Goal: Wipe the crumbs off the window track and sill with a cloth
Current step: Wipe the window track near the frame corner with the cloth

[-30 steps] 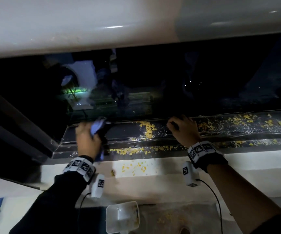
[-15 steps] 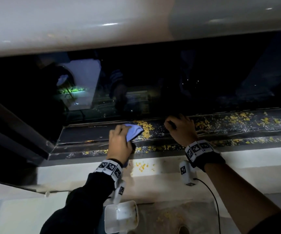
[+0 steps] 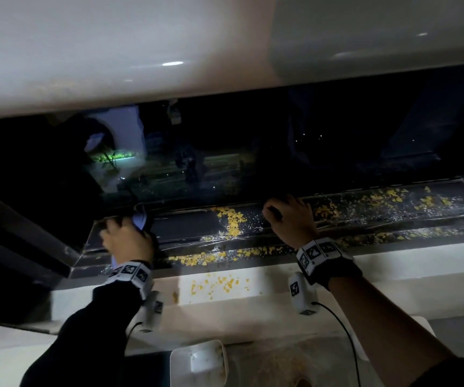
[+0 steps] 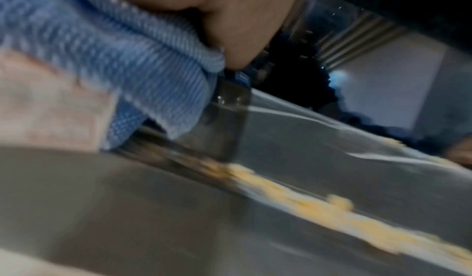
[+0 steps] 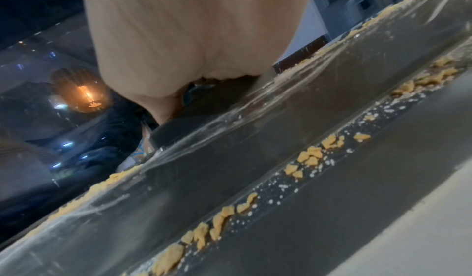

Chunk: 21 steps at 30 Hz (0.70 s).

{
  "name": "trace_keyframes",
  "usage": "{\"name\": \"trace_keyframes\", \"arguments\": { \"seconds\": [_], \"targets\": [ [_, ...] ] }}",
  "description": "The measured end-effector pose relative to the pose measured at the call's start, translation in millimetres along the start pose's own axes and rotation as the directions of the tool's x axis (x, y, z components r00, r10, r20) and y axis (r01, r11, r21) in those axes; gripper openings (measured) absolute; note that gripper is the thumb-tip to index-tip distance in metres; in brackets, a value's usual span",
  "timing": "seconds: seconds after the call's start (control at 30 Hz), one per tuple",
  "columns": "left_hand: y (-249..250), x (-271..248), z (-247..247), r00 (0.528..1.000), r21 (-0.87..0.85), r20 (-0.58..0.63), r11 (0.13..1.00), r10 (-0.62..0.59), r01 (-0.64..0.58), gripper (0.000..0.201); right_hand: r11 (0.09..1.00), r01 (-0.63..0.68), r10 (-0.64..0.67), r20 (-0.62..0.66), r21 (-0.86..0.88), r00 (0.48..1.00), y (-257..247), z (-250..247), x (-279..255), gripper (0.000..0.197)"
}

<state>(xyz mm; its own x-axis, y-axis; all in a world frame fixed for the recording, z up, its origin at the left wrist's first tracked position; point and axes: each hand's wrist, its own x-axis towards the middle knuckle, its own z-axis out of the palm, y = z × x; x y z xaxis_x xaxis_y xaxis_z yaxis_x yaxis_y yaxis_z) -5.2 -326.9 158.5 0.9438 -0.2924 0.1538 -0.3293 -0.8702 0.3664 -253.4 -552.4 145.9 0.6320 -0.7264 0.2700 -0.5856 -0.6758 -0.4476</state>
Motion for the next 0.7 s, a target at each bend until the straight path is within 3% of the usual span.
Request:
{"name": "trace_keyframes", "arguments": {
  "seconds": [0.07,0.17,0.27,0.37,0.43,0.5,0.57,0.7],
  "targets": [
    [24.4,-16.7,6.3,0.998,-0.015,0.026,0.999,0.048,-0.048,0.042,1.0,0.0,0.0,0.001,0.004,1.0,-0.1,1.2,0.9,0.01],
    [58.6,-49.9,21.9,0.96,-0.015,0.083,0.964,0.267,-0.266,0.044,1.0,0.002,-0.002,-0.002,0.003,1.0,0.3,0.2,0.0,0.01],
    [81.7,-75.8,30.5,0.878,-0.16,0.119,0.881,0.464,-0.444,0.048,1.0,0.02,-0.02,-0.003,0.015,1.0,0.1,-1.5,0.1,0.02],
    [88.1,-74.6,13.4,0.773,-0.391,0.087,0.735,0.628,-0.554,0.047,1.0,0.019,-0.019,0.013,0.024,1.0,-0.4,-6.7,0.7,0.019],
    [77.0,-60.6,2.0,0.797,-0.448,0.034,0.722,0.603,-0.528,0.046,0.999,0.021,-0.022,0.031,0.033,0.999,-0.3,-8.9,-0.3,0.014],
    [61.9,-40.2,-4.4,0.895,-0.389,0.015,0.827,0.446,-0.406,0.043,0.999,0.019,-0.02,0.041,0.035,0.999,0.5,-9.2,-0.8,0.01],
    [51.6,-24.5,-3.9,0.949,-0.307,0.024,0.905,0.315,-0.293,0.04,0.999,0.016,-0.018,0.049,0.029,0.999,0.7,-8.7,0.0,0.007],
    [65.6,-27.0,7.8,0.936,-0.292,0.0,0.895,0.352,-0.336,0.038,1.0,0.02,-0.021,0.067,0.022,0.998,3.0,-7.2,2.0,0.008]
  ]
}}
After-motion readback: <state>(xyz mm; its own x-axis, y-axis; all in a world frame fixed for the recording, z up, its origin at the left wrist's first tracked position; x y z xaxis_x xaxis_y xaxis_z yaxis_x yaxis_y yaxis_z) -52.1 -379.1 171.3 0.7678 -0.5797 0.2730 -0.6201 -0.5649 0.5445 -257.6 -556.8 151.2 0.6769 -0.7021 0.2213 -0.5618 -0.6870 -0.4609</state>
